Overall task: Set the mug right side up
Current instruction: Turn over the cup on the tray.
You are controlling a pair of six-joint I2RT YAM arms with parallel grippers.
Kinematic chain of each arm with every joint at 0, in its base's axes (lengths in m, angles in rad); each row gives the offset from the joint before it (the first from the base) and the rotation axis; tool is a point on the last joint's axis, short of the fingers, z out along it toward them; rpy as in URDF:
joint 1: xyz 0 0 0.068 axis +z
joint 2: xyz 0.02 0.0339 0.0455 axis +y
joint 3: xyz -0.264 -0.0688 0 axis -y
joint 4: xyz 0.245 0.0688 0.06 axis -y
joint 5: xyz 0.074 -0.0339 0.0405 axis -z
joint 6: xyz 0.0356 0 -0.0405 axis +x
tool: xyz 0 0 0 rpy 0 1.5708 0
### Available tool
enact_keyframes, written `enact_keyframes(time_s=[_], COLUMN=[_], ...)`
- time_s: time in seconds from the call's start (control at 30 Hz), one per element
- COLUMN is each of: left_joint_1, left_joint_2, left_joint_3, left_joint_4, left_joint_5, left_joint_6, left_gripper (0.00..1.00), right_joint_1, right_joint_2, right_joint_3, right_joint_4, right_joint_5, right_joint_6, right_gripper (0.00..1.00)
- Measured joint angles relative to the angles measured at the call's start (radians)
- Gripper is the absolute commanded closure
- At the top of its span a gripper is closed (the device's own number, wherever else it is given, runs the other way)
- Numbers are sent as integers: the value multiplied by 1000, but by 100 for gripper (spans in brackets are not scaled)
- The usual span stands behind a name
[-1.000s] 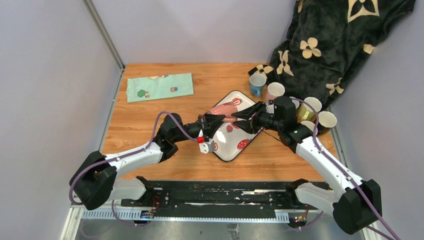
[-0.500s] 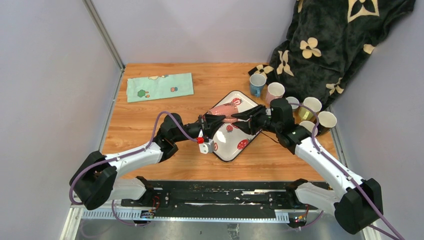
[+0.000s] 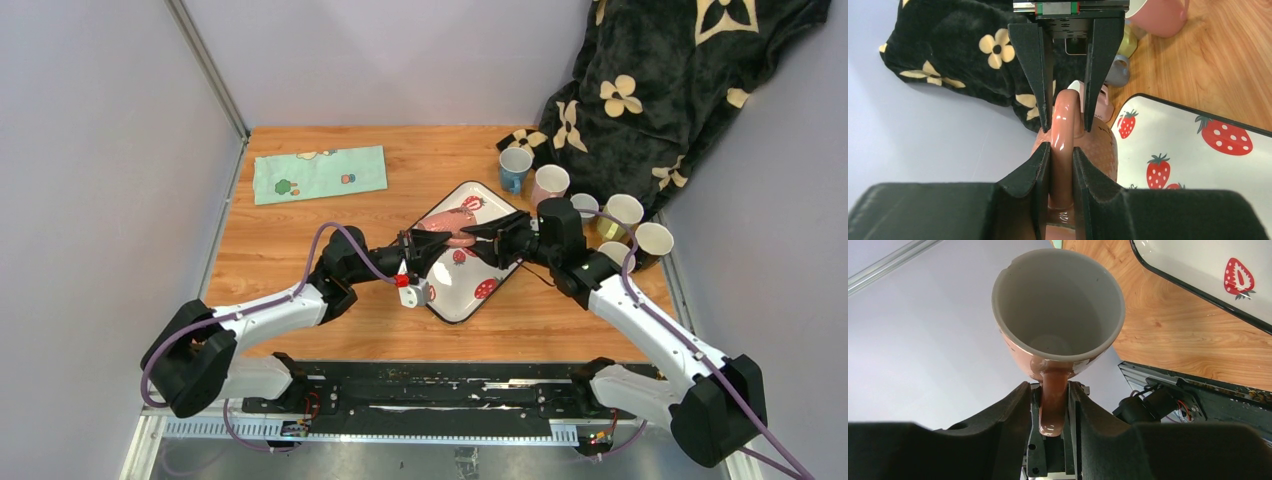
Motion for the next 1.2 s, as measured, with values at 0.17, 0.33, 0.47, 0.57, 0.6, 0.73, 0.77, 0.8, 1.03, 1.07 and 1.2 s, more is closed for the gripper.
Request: enact_keyframes(time_s=[0.17, 0.33, 0.47, 0.57, 0.6, 0.73, 0.77, 0.8, 1.03, 1.07, 1.2], left_joint_1=[0, -1, -2, -2, -2, -2, -2, -2, -1, -1, -6], left_joint_2=[4, 4, 4, 4, 4, 4, 4, 4, 4, 4, 3], left_joint_3=[0, 0, 0, 0, 0, 0, 0, 0, 0, 0, 0], left_joint_4=[0, 0, 0, -1, -3, -11, -13, -13, -12, -11, 24], left_joint_5=[1, 1, 0, -2, -3, -6, -6, -8, -9, -9, 14], left_joint_6=[0, 0, 0, 0, 0, 6, 10, 11, 11, 11, 5], left_gripper=[100, 100, 100, 100, 100, 100, 100, 100, 65, 59, 46], right_joint_1=[7, 14, 14, 14, 15, 18, 18, 18, 18, 18, 20], right_joint_2=[13, 31, 40, 45, 47, 52, 52, 52, 54, 54, 57], right_joint_3=[0, 0, -1, -11, -16, -28, -30, -31, -34, -34, -39], right_joint_4=[14, 25, 37, 58, 68, 97, 100, 105, 121, 125, 133], right_joint_5=[1, 1, 1, 0, -2, -3, -3, -3, -2, -2, 11], right_joint_6=[13, 21, 30, 40, 43, 67, 71, 71, 67, 66, 56], right_gripper=[66, 64, 65, 74, 77, 92, 96, 100, 100, 100, 100])
